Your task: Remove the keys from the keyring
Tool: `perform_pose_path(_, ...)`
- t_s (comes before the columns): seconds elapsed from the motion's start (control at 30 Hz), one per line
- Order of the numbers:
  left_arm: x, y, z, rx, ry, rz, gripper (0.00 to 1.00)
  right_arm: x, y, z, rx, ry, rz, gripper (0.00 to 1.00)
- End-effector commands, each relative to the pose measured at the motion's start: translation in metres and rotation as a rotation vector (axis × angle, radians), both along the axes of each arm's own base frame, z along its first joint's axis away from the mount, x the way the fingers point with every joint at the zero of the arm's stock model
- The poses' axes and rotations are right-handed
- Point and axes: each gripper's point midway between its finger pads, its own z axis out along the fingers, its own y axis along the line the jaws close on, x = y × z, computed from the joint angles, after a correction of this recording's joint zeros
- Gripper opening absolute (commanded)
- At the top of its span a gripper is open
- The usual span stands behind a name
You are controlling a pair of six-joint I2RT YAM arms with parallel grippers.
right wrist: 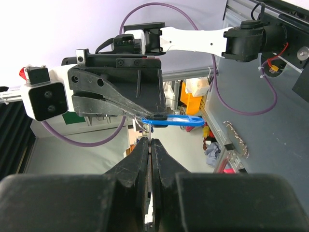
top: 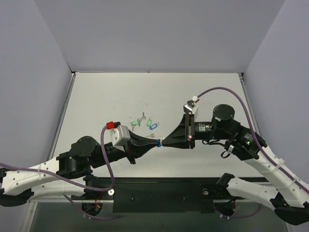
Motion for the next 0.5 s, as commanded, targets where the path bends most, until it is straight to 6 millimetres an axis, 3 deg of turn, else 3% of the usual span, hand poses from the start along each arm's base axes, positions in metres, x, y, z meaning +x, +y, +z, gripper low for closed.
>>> perform_pose_path(0.0,-0.014,0.011,0.033,-0.072,-0.002,-0.061,0.00,-0.010,-0.003,0.011,0.025,-0.046,0.039,0.00)
perform_pose_path(0.3,-0.027,0.020,0.030,-0.090,0.075,-0.119,0.00,-0.015,-0.014,0.005,-0.032,-0.147,0.052,0.00)
perform_pose_path(0.47,-0.026,0.025,0.020,-0.079,0.122,-0.106,0.00,-0.013,-0.025,-0.025,-0.165,-0.202,0.039,0.00)
